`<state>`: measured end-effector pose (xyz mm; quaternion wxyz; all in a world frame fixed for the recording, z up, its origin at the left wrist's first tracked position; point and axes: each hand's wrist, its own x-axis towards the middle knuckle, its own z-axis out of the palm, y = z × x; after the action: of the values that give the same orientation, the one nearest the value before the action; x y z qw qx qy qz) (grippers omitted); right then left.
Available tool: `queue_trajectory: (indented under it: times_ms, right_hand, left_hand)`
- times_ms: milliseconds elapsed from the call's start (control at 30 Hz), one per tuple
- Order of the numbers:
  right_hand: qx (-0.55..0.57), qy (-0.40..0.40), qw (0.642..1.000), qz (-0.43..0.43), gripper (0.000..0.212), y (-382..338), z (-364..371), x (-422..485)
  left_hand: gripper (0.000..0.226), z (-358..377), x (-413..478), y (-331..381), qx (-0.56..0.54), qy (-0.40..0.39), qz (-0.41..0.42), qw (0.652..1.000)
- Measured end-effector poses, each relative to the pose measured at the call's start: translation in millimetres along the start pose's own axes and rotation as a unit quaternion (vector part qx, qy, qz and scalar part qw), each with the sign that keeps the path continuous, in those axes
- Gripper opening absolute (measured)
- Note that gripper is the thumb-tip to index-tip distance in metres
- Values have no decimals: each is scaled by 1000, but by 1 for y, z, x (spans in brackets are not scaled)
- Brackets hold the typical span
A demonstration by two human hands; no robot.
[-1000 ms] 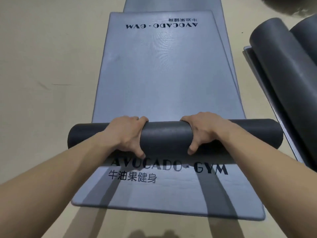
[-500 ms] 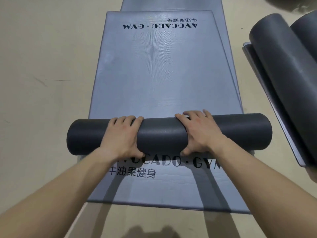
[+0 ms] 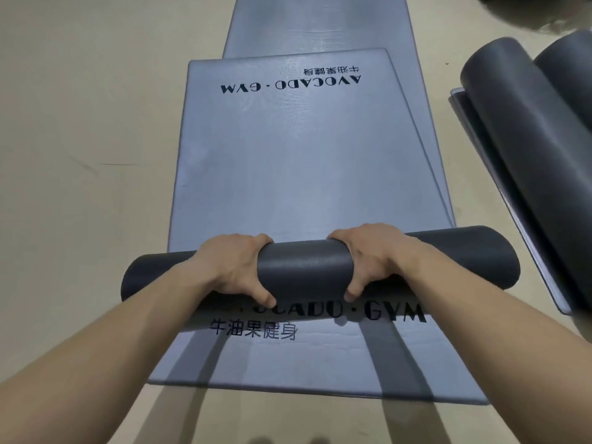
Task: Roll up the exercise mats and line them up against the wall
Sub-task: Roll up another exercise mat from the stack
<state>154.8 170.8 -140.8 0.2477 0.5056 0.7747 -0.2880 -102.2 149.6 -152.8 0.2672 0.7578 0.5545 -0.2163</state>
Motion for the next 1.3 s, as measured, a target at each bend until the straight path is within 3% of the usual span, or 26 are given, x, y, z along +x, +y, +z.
queue_trajectory:
  times_ms: [133, 200, 300, 333, 433, 533, 633, 733, 833, 900, 1033, 1067, 1200, 1300]
  right_hand:
    - [-98, 232, 967, 34, 125, -6, 61, -23]
    - [-118, 275, 954, 33, 123, -5, 75, -21]
    - [-104, 218, 970, 10, 116, 0, 45, -10]
    - [-93, 200, 975, 6, 117, 2, 33, -6]
    - [-98, 193, 976, 20, 126, 6, 22, 8]
    - [-145, 266, 952, 48, 137, -2, 46, 11]
    - [-170, 304, 936, 45, 132, 1, 57, 17]
    - [-171, 231, 957, 28, 125, 5, 21, 30]
    - [-123, 141, 982, 22, 122, 3, -24, 41]
    - [-91, 86, 992, 23, 120, -1, -37, 41]
    - [-19, -31, 999, 13, 122, -10, -21, 19]
    - [-26, -9, 1000, 6, 128, -11, -9, 11]
    - [-112, 198, 974, 19, 146, -16, 54, -13]
    - [-124, 215, 969, 12, 133, -12, 50, -5]
  left_hand:
    - [112, -11, 3, -2, -46, -44, -11, 998]
    - [118, -5, 2, -2, -31, -1, -21, 999]
    - [119, 37, -18, 9, 99, 181, -54, 977]
    - [118, 47, -20, 11, 115, 209, -56, 970]
    - [122, 20, -1, 0, 70, 167, -34, 983]
    - [129, -17, 20, -15, 21, 71, -16, 997]
    - [144, -1, 23, -12, 71, 115, -26, 991]
    - [155, 38, 14, 1, 153, 195, -52, 967]
    - [144, 31, 24, 0, 132, 246, -55, 959]
    - [131, 15, 26, -1, 128, 227, -40, 965]
    - [125, 17, 0, 2, 132, 107, 10, 985]
    - [126, 17, -3, 0, 124, 82, 17, 989]
    - [132, -16, 11, -12, 2, -24, 4, 1000]
    - [134, -9, 13, -16, 3, 15, -5, 1000]
